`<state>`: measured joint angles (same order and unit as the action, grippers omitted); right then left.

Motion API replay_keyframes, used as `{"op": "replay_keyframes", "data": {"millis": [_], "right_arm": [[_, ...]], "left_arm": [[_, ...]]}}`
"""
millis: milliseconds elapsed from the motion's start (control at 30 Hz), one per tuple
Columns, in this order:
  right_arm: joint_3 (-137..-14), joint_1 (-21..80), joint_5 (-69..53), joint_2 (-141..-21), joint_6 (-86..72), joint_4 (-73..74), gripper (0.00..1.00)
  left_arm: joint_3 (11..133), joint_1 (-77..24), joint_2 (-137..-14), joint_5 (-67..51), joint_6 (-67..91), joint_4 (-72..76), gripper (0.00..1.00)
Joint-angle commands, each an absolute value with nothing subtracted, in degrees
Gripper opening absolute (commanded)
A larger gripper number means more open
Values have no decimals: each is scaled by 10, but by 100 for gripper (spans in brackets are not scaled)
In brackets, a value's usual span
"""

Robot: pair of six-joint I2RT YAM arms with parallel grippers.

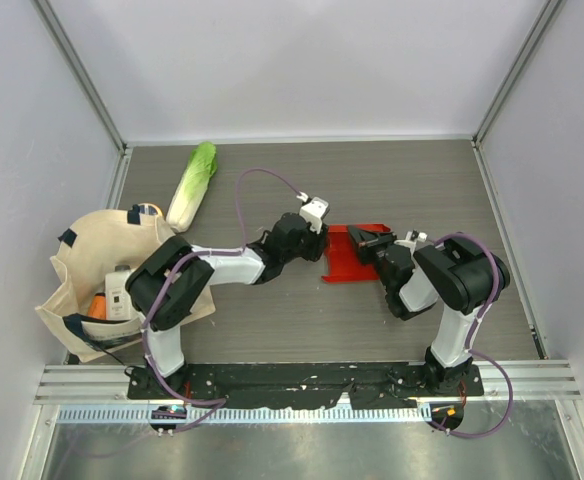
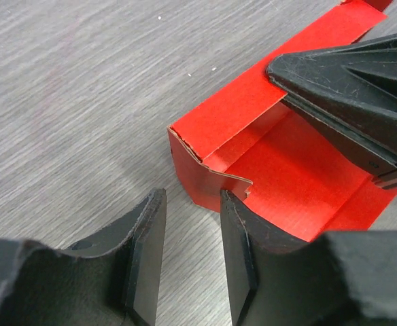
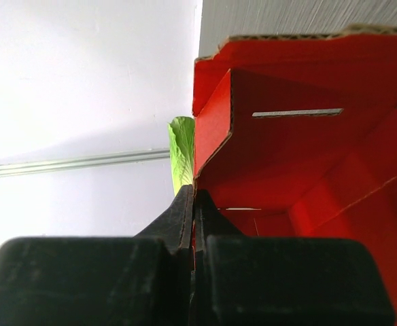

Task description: Fold the paper box

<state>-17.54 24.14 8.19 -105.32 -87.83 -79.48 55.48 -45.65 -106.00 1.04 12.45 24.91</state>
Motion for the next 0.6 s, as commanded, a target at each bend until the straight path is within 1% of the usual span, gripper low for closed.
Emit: {"op": "replay_keyframes", "data": {"millis": [0, 100, 267, 433, 567], "right_arm": [[-162, 258, 57, -1047, -876, -955, 1], [-154, 258, 55, -1047, -876, -955, 1], [-151, 261, 45, -1062, -880, -955, 1], [-153, 264, 43, -1058, -880, -955, 1], [-152, 265, 41, -1060, -885, -955, 1]], "left_arm": [[575, -476, -1078, 108, 110, 331, 41], [587, -476, -1083, 109, 127, 327, 42], [622, -476, -1097, 69, 139, 300, 46], [617, -476, -1107, 60, 139, 336, 44], [631, -475, -1120, 63, 139, 343, 40]]}}
